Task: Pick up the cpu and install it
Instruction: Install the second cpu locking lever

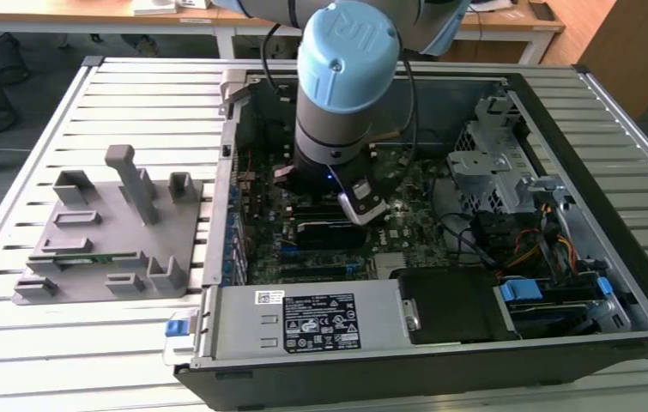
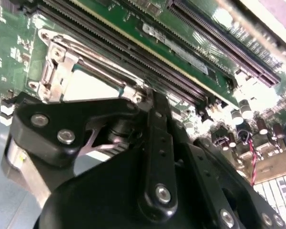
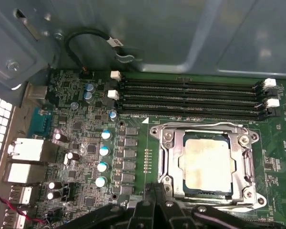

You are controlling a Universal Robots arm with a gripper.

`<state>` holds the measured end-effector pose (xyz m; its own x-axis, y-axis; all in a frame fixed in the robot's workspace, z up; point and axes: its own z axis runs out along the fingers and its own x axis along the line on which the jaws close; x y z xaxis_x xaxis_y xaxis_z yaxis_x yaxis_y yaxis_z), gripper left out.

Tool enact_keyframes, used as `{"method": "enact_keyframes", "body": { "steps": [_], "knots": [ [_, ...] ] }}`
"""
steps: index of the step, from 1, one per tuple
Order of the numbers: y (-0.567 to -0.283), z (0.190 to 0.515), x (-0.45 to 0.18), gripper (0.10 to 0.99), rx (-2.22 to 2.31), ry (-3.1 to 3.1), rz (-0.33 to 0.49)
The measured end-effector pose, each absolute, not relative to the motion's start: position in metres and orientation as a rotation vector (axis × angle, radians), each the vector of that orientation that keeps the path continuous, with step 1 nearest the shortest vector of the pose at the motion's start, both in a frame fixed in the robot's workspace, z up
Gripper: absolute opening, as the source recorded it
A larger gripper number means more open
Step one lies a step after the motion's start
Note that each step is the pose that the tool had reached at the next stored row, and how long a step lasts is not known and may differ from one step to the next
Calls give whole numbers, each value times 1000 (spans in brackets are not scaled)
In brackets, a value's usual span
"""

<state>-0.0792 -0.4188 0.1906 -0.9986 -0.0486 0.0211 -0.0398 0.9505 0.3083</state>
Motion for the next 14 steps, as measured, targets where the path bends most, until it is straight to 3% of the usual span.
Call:
{"method": "enact_keyframes", "body": {
  "steps": [14],
  "knots": [
    [-419, 206, -79, 106, 70, -3074, -484]
  ]
}}
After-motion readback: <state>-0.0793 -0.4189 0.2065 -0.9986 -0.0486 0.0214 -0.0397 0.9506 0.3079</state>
